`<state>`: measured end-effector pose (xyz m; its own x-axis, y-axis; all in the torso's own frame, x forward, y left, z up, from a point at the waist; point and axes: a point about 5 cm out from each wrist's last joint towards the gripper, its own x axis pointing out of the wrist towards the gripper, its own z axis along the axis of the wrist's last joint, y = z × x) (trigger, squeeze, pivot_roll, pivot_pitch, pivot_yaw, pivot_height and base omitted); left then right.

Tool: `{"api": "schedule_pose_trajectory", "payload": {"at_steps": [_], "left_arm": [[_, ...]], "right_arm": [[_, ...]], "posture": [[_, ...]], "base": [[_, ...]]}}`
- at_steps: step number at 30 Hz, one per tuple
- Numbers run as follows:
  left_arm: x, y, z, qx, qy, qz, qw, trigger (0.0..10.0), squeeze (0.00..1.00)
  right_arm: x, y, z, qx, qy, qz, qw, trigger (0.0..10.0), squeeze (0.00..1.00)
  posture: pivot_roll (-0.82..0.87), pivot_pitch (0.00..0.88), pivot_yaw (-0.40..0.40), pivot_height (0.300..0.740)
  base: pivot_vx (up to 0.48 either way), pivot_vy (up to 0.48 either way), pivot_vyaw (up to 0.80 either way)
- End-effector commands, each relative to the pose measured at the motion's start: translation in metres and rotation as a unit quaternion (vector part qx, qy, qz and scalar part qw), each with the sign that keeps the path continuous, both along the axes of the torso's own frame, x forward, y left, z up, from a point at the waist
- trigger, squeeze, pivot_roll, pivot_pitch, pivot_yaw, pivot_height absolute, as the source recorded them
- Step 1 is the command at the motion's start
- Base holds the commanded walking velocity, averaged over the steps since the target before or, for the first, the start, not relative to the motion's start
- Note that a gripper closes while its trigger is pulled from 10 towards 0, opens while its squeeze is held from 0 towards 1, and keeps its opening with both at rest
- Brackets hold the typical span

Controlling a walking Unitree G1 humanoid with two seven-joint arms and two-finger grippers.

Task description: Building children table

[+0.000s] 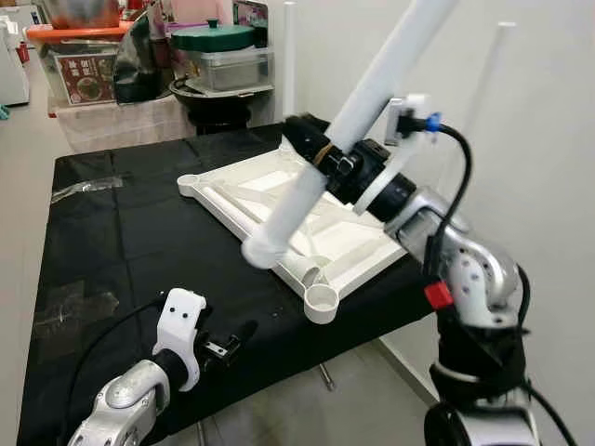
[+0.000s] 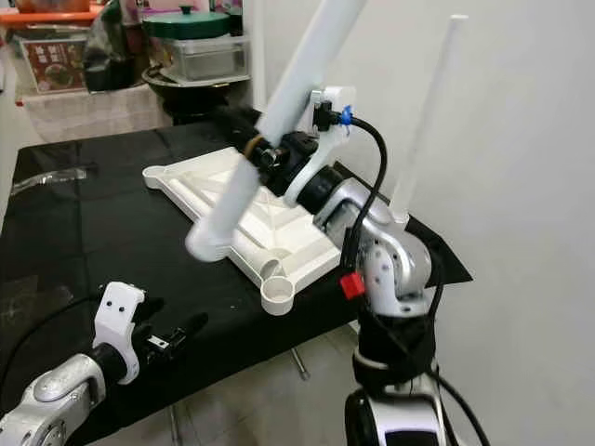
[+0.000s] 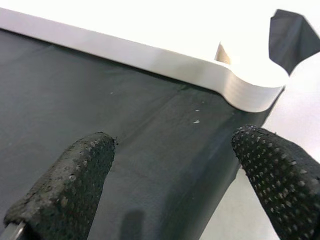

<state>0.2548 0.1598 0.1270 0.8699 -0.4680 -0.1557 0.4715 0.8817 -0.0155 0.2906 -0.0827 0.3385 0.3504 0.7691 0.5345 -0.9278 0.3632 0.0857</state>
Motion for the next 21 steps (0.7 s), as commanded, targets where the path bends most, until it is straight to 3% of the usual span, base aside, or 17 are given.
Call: {"api": "schedule_pose_trajectory", "payload": {"at_steps": [1, 14, 21], "left_arm": [[-0.002, -0.002, 0.000, 0.004, 0.003, -0.011, 1.000, 10.0, 0.00], [-0.005, -0.003, -0.001, 0.000, 0.008, -0.021, 1.000, 10.0, 0.00], [-0.005, -0.005, -0.001, -0.002, 0.009, -0.025, 1.000, 10.0, 0.00]], "right_arm": [[-0.018, 0.002, 0.010, 0.012, -0.039, 0.068, 0.997, 10.0, 0.00], [-0.036, -0.004, 0.003, 0.013, -0.060, 0.179, 0.982, 10.0, 0.00], [-0.038, -0.009, -0.002, 0.027, -0.052, 0.218, 0.974, 10.0, 0.00]], "posture": [[0.09, 0.000, -0.032, 0.740], [0.09, 0.000, -0.034, 0.740], [0.09, 0.000, -0.034, 0.740]], "base": [[0.000, 0.000, 0.00], [0.000, 0.000, 0.00], [0.000, 0.000, 0.00]]}}
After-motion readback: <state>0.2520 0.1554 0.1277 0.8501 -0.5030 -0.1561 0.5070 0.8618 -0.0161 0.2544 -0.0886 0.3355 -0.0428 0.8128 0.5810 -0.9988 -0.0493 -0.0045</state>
